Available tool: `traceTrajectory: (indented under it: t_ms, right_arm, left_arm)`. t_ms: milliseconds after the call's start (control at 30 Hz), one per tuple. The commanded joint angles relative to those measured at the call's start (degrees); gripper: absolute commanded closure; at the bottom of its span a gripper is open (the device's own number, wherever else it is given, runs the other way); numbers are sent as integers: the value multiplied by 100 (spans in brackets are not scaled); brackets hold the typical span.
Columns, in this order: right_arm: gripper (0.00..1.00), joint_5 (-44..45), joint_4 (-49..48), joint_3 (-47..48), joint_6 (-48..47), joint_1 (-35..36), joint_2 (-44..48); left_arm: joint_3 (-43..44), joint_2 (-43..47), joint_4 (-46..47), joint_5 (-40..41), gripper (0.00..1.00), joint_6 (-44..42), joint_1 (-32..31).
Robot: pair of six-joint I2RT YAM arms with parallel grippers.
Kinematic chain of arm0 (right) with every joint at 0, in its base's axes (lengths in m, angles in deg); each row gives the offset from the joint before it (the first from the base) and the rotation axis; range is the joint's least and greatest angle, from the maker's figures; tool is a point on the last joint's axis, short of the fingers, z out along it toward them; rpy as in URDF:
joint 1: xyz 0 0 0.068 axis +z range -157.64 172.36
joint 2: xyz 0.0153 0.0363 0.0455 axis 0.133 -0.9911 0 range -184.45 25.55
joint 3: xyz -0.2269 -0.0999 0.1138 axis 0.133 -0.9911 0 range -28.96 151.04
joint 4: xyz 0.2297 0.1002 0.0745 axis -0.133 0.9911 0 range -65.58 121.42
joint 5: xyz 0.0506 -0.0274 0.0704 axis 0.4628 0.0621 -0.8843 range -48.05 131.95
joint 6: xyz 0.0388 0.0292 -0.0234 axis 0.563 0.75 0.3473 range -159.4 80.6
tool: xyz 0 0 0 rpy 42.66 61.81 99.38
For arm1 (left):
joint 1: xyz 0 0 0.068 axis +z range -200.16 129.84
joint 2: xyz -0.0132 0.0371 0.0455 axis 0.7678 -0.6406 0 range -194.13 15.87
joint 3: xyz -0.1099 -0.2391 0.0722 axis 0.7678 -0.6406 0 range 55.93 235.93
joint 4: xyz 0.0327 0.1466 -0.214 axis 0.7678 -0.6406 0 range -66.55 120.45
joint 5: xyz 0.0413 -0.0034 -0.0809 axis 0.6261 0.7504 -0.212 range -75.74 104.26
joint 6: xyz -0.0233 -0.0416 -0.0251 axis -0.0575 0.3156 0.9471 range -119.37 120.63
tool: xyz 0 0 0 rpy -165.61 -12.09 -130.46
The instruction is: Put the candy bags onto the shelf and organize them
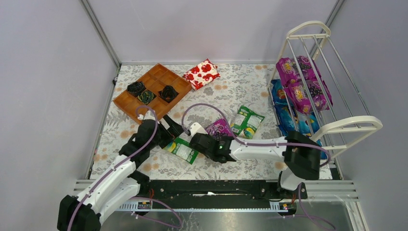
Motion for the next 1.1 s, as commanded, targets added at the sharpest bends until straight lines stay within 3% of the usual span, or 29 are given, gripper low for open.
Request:
traceTrajectory:
  t_ms: [0,100,267,367,467,667,733,867,1067]
  right_arm:
    - [100,-104,-717,-317,60,22,804]
    - [100,-341,-985,-542,213,-81,1092]
    - [100,-993,-1461,-935,655,-515,1397]
    - [100,-1250,-1750,-1151,832,-730,1525]
    - [100,-1379,-1918,-1256,903,-852,1661]
    - [100,-1490,-2040,-1377,915,-910,1856]
    - [100,-1428,-2041,-1416,926,-906,1944]
    - [100,-1387,-2043,-1525,906,-915,2137]
    - [100,-1345,-2077,-1619,874,-915,2304]
  left_arm:
    - [-180,-71,764,-572,1,211,178]
    - [-373,-174,1319,-989,1,360,242]
    - [-987,-691,3375,-2182,1,1081,232]
    - [-1298,-1197,4324,-2464,1,1672,180]
    - [-1484,-1856,5160,-2487,1,2097,-20]
    - [-1042,-3228,6182,-2090,2,2274,-680]
    - [-1059,-3654,6830,-1884,7,2515,-720]
    - [-994,-4191,7056,-1299,12,2774,-792]
    - [-360,-5039,7397,-1253,15,2860,-1134]
